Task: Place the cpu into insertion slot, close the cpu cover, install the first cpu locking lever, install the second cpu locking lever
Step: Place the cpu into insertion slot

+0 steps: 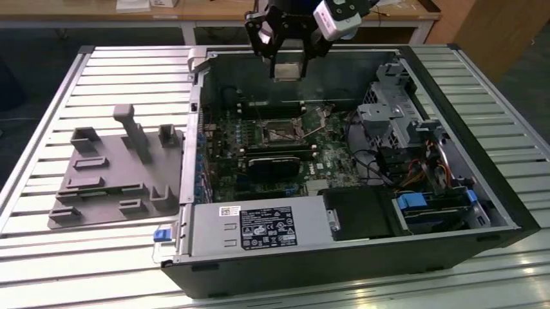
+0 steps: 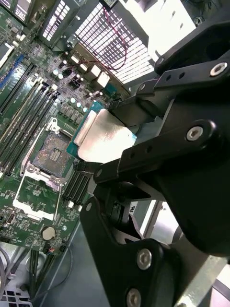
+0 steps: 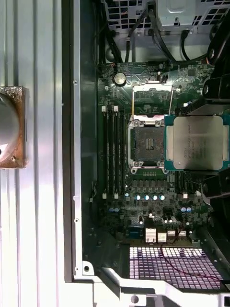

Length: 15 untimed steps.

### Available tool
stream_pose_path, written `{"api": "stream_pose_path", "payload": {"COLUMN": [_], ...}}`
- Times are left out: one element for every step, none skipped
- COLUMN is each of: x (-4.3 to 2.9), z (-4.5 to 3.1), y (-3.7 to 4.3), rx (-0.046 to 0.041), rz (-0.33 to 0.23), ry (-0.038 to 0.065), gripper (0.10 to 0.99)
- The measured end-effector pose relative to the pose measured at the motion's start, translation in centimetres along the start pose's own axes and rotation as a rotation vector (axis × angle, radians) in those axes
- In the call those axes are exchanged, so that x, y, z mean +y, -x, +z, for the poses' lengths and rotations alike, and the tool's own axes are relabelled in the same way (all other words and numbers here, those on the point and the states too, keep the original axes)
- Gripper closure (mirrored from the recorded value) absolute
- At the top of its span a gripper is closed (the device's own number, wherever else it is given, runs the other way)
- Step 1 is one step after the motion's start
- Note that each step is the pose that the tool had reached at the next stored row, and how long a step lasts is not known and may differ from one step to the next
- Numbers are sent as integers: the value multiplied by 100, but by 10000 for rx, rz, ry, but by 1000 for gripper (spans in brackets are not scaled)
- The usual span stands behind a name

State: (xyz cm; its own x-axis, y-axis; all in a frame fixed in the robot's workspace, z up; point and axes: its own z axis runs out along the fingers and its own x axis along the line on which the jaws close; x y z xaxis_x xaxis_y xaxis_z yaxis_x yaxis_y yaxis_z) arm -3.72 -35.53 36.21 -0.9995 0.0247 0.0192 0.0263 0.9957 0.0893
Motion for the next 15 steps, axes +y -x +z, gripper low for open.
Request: {"api": "stream_pose_path", "payload": {"x": [-2, -3, -5, -6, -7, -8, -10, -11, -12, -13, -14, -16, -17, -18, -19], "z": [17, 35, 53, 68, 79, 92, 107, 120, 135, 149, 162, 174, 186, 198, 209], "y": [0, 0, 1, 1, 1, 2, 2, 2, 2, 3, 3, 3, 3, 4, 4], "rx": [0, -1, -1, 0, -1, 0, 0, 0, 0, 0, -1, -1, -1, -1, -1], "rz": [0, 0, 0, 0, 0, 0, 0, 0, 0, 0, 0, 0, 0, 0, 1], "ry": [0, 1, 1, 1, 1, 0, 0, -1, -1, 0, 1, 1, 0, 0, -4], "gripper": [545, 545, 545, 545, 545, 545, 545, 545, 545, 545, 545, 545, 545, 545, 545]}}
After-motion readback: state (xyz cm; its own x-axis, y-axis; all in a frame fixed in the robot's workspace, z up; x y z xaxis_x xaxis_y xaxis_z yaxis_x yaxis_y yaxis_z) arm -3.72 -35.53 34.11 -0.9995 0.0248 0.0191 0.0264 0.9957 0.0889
